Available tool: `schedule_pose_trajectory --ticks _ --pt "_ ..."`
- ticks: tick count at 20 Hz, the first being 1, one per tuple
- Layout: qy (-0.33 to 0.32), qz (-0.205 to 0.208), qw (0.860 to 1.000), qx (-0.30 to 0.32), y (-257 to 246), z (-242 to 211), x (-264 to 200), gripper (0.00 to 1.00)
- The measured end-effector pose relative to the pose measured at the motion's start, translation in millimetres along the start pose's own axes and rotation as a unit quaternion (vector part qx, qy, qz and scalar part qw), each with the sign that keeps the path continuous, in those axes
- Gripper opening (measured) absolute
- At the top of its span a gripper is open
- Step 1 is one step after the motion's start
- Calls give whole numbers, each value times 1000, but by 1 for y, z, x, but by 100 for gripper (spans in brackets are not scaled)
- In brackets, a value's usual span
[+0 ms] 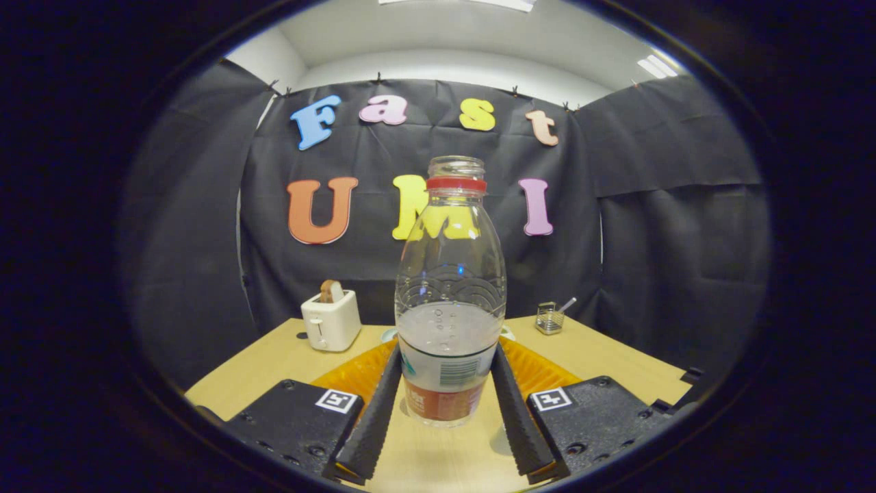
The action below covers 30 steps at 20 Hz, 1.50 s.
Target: Take the bottle from table, then pour the juice into the cup, finally place the bottle on the coaster
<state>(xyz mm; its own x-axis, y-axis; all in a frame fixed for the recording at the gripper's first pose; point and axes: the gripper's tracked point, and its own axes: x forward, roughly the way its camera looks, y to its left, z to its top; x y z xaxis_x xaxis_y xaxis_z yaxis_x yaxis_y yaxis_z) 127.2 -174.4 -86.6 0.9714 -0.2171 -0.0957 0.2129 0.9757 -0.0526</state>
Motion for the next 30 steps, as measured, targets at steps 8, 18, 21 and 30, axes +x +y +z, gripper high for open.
schedule_pose_trajectory --ticks 8,18,21,30 --pt "21 -7 1000 -22 11 -34 73 78" --pt "68 36 997 2 36 -113 153 79" --pt "84 44 995 0 43 -136 166 79" --pt "93 48 994 -8 49 -164 177 83"
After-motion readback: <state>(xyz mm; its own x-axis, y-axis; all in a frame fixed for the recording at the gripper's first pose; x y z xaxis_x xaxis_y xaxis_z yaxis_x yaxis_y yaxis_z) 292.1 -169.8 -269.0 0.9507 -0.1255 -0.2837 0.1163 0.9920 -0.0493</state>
